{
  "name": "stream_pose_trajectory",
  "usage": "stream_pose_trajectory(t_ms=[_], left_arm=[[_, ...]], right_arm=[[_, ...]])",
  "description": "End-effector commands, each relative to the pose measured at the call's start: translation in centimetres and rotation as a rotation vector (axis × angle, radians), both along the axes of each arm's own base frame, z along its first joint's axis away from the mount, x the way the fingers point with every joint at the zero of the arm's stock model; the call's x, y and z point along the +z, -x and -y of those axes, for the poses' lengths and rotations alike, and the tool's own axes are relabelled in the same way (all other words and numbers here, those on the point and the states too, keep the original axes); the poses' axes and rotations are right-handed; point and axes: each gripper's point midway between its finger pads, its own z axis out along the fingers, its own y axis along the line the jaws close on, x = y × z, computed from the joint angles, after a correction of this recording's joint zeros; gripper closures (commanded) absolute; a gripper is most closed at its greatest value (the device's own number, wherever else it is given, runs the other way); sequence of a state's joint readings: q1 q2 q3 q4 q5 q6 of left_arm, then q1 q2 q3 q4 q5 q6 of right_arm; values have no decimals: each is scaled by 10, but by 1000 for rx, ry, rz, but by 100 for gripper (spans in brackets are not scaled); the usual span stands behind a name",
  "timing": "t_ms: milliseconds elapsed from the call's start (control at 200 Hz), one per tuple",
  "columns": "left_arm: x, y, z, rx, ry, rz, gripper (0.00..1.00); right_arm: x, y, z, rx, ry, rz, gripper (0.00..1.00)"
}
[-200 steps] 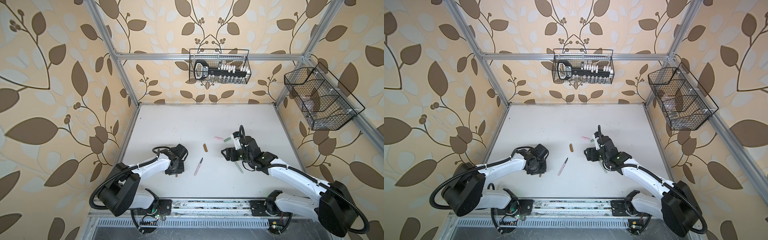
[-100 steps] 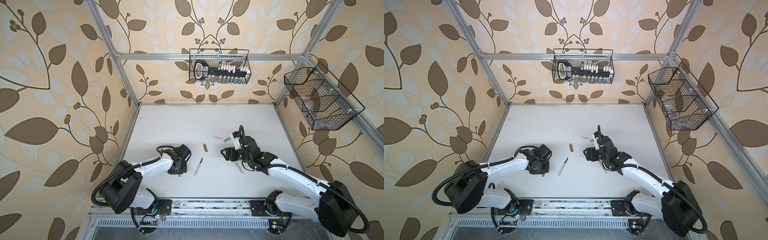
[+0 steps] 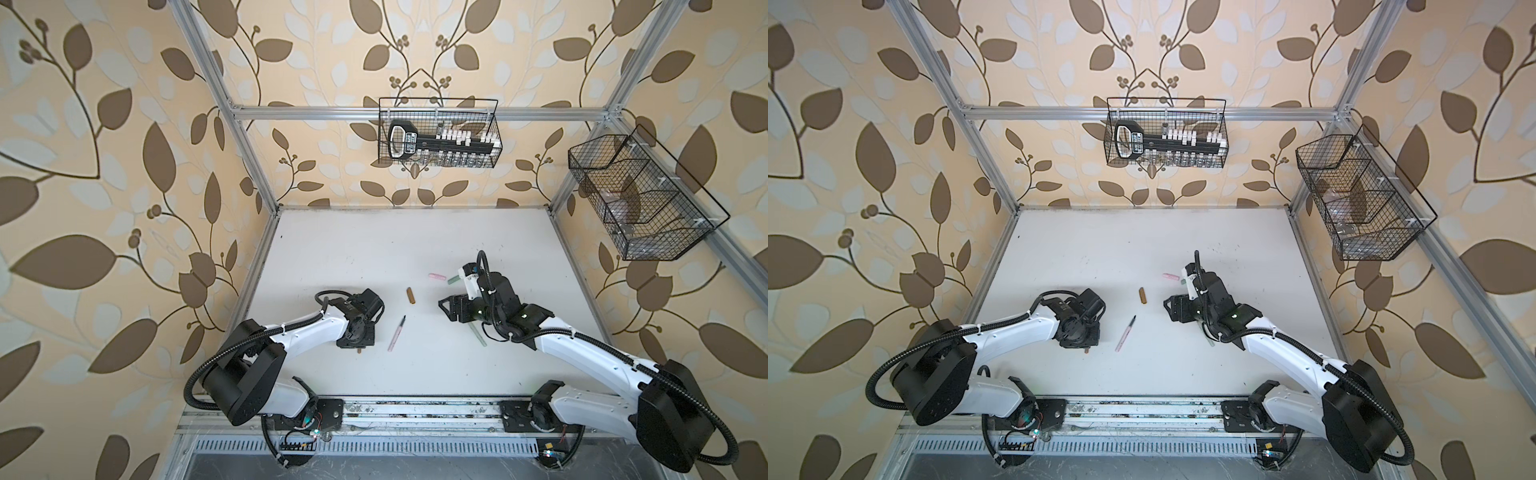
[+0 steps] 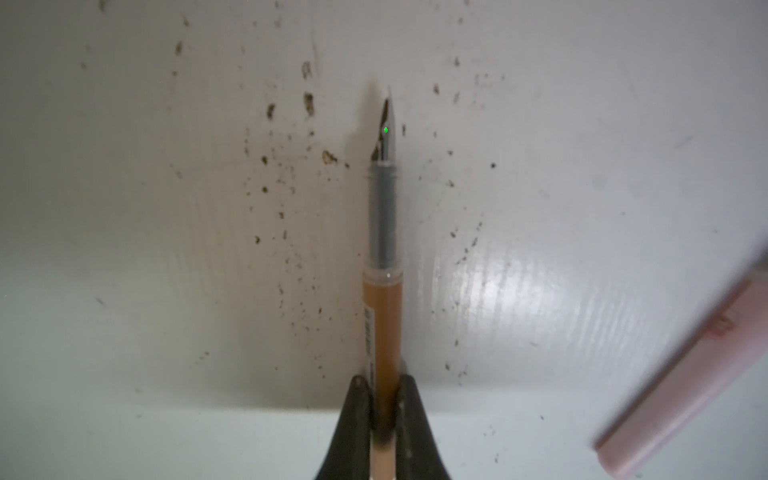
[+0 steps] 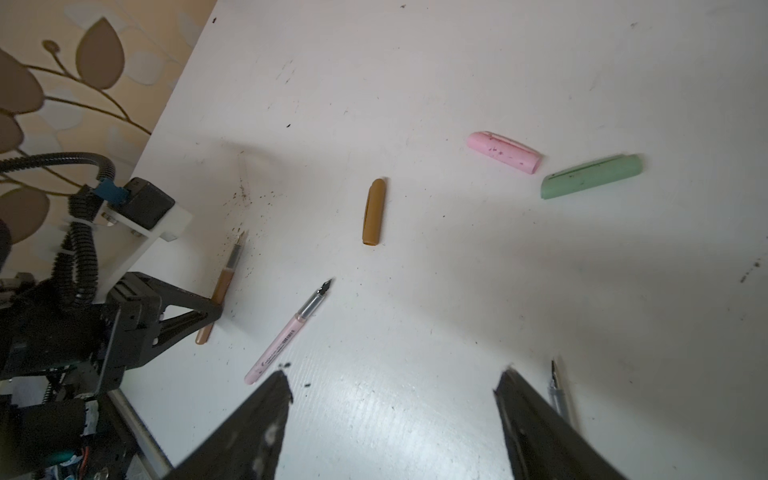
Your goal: Insert the pens into the pen caps
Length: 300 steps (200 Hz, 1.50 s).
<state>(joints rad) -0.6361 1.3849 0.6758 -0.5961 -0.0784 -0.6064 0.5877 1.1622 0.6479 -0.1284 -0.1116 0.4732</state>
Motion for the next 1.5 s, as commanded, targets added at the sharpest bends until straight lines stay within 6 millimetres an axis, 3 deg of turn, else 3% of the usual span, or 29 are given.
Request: stream_pose_trajectory(t_ms=[0, 205, 380, 825, 995, 1220, 1494], left_arm=[[35, -19, 22, -55, 91, 109, 100], [92, -35, 86, -216, 438, 298, 97], [124, -38, 107, -331, 498, 369, 95], [138, -39, 128, -393, 532, 378, 95], [145, -38, 131, -406, 541, 391, 95], [144, -35, 131, -420, 532, 393, 95], [149, -35, 132, -428, 531, 406, 94]], right_arm=[[6, 5, -17, 44, -96, -2, 20], [23, 16, -54, 145, -271, 3, 20], [27, 17, -66, 165, -313, 10, 20], [36, 9, -97, 197, -433, 6, 21], [32, 2, -111, 202, -486, -27, 27], [42, -9, -116, 179, -555, 6, 35], [41, -16, -125, 180, -597, -20, 45]])
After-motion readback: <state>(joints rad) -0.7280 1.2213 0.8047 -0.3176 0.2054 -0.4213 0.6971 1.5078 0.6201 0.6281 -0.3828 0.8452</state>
